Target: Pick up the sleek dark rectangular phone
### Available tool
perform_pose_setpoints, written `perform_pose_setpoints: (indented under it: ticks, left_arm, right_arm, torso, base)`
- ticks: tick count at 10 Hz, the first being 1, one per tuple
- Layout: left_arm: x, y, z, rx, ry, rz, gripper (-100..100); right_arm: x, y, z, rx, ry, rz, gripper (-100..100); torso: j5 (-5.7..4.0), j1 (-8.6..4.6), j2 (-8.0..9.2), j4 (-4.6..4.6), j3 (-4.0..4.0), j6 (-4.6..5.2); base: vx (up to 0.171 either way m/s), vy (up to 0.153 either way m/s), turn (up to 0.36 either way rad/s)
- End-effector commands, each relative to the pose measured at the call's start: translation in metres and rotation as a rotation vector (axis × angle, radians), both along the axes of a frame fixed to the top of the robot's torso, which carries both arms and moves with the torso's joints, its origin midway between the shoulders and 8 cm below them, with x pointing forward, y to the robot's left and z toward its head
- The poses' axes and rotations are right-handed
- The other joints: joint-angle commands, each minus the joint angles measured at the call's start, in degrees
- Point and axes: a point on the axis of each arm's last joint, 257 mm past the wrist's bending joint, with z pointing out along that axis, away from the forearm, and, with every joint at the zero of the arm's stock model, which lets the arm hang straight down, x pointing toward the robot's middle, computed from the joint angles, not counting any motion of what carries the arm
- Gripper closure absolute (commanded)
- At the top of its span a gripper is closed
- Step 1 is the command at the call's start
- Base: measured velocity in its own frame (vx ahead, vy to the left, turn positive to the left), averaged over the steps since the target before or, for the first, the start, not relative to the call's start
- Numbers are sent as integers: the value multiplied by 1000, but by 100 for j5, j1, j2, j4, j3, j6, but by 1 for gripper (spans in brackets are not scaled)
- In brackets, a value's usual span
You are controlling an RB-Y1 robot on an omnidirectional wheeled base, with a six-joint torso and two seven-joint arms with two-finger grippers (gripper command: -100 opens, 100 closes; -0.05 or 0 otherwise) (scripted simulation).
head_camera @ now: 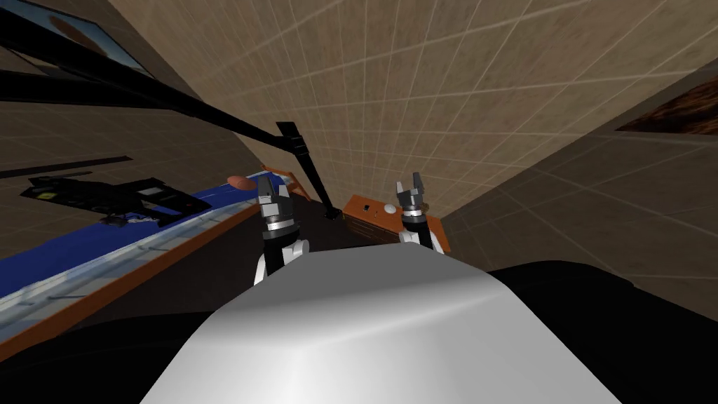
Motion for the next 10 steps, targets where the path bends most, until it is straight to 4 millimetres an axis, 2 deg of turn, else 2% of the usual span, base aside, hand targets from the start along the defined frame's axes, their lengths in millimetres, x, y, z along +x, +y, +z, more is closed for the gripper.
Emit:
perform_pose_setpoints:
  ticks: [1,3,4,7,8,10]
  left_arm:
    - [0,0,0,0,0,0,0]
    - [0,0,0,0,0,0,0]
    - [0,0,0,0,0,0,0]
    - [0,0,0,0,0,0,0]
    - [0,0,0,0,0,0,0]
    - [0,0,0,0,0,0,0]
  right_arm:
    - [3,17,-25,-20,52,55,-100]
    - [9,39,-59,-43,126,129,-100]
    - [10,39,-62,-49,134,131,-100]
    - [13,68,-133,-96,290,244,-100]
    - [12,71,-136,-100,297,252,-100]
    - [4,90,-185,-130,406,334,-100]
  torso:
    - [0,0,0,0,0,0]
    - [1,3,-5,-1,-2,0]
    - [3,11,-3,-1,-1,0]
    - [2,8,-14,-3,-8,0]
    - [3,12,-9,-2,-5,2]
    - [1,0,-22,-4,-12,2]
  base:
    - [-111,71,218]
    - [-100,92,267]
    - [-75,74,42]
    - [-76,102,247]
    - [-52,83,61]
    - [-44,98,267]
